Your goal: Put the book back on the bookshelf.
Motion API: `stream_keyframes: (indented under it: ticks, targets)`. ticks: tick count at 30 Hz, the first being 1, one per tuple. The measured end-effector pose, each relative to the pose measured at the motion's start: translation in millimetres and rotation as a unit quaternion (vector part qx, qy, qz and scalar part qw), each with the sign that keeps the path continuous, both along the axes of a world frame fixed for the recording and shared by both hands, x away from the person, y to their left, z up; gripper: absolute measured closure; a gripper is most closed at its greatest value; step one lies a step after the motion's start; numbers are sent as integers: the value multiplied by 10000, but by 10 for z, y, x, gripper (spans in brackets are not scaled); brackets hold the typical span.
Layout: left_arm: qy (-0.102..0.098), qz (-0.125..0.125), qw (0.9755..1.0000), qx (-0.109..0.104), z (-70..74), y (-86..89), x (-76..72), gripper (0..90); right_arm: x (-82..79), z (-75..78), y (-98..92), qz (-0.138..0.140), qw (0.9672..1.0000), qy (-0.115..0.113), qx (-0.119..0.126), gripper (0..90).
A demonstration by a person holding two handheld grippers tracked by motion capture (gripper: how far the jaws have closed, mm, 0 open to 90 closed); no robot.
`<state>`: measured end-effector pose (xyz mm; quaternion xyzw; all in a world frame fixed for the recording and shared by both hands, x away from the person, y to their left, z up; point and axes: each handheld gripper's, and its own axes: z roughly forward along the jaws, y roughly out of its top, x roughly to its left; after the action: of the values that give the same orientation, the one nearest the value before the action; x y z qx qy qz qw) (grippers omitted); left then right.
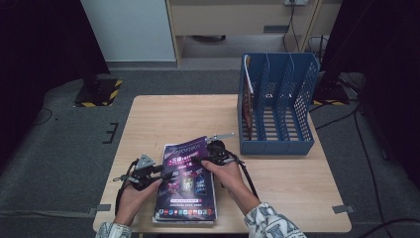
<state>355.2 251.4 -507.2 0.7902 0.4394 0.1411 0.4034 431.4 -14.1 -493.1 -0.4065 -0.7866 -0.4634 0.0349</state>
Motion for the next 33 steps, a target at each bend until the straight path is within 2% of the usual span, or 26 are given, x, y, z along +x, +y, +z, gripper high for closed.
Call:
stream_keyframes:
  ticks: [2, 5, 9, 10, 12, 20, 24, 28, 33]
  targets:
    - [-32, -47, 10000, 6, -2, -13, 6, 374, 11, 60, 0, 13, 9999, -88, 97, 753]
    - [-114, -47, 9999, -24, 0, -24, 11, 310, 2, 157, 41, 148, 9993, -335, 28, 767]
    - [-199, 94, 9997, -71, -1, -1, 23, 241, -22, 276, 82, 275, 9975, -653, 6, 778]
    - [-199, 94, 9997, -71, -1, -1, 23, 237, -22, 276, 82, 275, 9975, -653, 6, 778]
    - [-184, 106, 9997, -154, -7, 22, 34, 237, -34, 341, 92, 333, 9960, -833, -8, 782]
    - [-116, 42, 9996, -244, -28, 9, 50, 237, -10, 415, 46, 250, 9947, -997, 62, 792]
    - [-88, -60, 9994, -316, -27, -7, 51, 245, -20, 455, 27, 239, 9930, -1151, 126, 797]
    - [-46, -199, 9992, -336, -21, -26, 51, 250, -35, 518, 25, 236, 9904, -1345, 192, 801]
    - [-23, -310, 9985, -461, -10, -65, 44, 276, -45, 600, 9, 184, 9866, -1581, 369, 807]
